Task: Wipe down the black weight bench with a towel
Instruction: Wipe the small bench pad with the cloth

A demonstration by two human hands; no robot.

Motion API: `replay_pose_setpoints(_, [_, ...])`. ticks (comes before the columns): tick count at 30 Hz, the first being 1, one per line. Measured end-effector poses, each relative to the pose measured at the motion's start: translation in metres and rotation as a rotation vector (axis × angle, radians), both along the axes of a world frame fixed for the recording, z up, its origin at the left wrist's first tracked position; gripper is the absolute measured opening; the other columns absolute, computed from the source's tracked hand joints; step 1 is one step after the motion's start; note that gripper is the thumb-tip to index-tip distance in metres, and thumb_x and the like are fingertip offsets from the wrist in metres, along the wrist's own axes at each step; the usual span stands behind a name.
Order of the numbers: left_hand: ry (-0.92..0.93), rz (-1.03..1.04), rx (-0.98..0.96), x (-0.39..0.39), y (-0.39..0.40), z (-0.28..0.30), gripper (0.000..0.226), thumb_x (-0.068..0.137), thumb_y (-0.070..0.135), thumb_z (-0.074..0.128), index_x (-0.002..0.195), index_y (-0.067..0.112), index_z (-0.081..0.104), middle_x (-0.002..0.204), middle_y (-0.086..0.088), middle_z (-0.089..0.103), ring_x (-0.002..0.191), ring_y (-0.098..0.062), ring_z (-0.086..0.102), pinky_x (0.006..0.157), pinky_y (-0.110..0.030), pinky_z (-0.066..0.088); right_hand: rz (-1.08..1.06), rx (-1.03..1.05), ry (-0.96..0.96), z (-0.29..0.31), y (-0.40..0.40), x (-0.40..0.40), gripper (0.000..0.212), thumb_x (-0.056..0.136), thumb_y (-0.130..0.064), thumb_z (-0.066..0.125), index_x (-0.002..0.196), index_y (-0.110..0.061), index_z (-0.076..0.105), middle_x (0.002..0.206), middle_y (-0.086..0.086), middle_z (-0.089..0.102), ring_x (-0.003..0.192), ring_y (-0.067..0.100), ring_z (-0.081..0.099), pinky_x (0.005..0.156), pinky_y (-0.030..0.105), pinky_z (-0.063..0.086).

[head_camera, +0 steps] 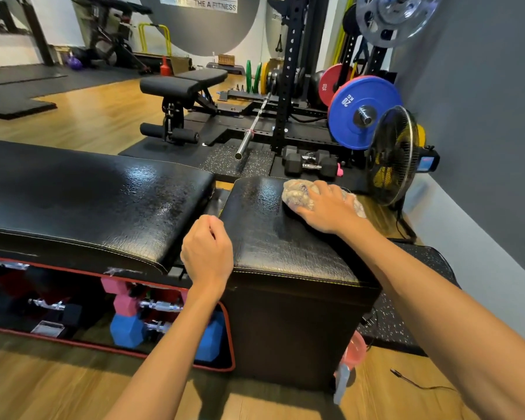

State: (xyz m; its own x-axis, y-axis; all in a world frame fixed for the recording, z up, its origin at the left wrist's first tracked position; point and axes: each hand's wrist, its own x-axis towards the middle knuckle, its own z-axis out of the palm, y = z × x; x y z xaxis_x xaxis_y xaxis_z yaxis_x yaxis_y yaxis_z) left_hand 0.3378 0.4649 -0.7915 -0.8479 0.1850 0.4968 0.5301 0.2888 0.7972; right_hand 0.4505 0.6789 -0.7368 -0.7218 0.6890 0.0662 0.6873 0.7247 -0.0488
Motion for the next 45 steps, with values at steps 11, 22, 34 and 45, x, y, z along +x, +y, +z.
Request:
replay_pose_setpoints(11, [-0.015, -0.003, 0.117, -0.003, 0.004, -0.008, 0.03, 0.09, 0.018, 0.04, 0.072, 0.017, 0.064, 0.062, 0.006, 0.056, 0.058, -0.015, 0.051, 0.055, -0.027, 0.028, -0.042, 0.04, 0.029, 0.003, 0.04, -0.047, 0.084, 0.091, -0.077, 0.024, 0.154, -0.021, 0.026, 0.157, 0.009, 0.029, 0.141, 0.039, 0.029, 0.112, 0.059, 0.025])
replay_pose_setpoints(22, [-0.065, -0.008, 0.029, 0.0, 0.003, 0.0, 0.04, 0.093, 0.03, 0.032, 0.075, 0.01, 0.062, 0.071, -0.006, 0.064, 0.07, -0.03, 0.059, 0.062, -0.041, 0.045, 0.238, 0.033, -0.03, -0.002, -0.087, 0.008, 0.093, 0.08, -0.083, 0.007, 0.154, -0.028, 0.022, 0.164, 0.0, 0.01, 0.15, 0.032, 0.007, 0.117, 0.063, 0.009])
replay_pose_setpoints(34, [-0.023, -0.023, 0.079, 0.0, 0.002, 0.0, 0.035, 0.096, 0.02, 0.036, 0.072, 0.008, 0.059, 0.064, -0.004, 0.059, 0.061, -0.024, 0.054, 0.058, -0.038, 0.04, 0.328, 0.027, 0.027, -0.003, -0.094, 0.027, 0.095, 0.082, -0.085, 0.014, 0.151, -0.022, 0.03, 0.161, -0.006, 0.016, 0.15, 0.025, 0.009, 0.118, 0.056, 0.012])
replay_pose_setpoints(45, [-0.018, 0.0, 0.189, -0.011, 0.006, -0.013, 0.033, 0.093, 0.018, 0.037, 0.072, 0.01, 0.062, 0.066, 0.001, 0.059, 0.063, -0.02, 0.052, 0.06, -0.034, 0.034, 0.128, -0.039, 0.011, 0.0, 0.02, -0.097, 0.095, 0.085, -0.084, 0.021, 0.151, -0.017, 0.029, 0.157, 0.004, 0.026, 0.143, 0.035, 0.024, 0.112, 0.058, 0.024])
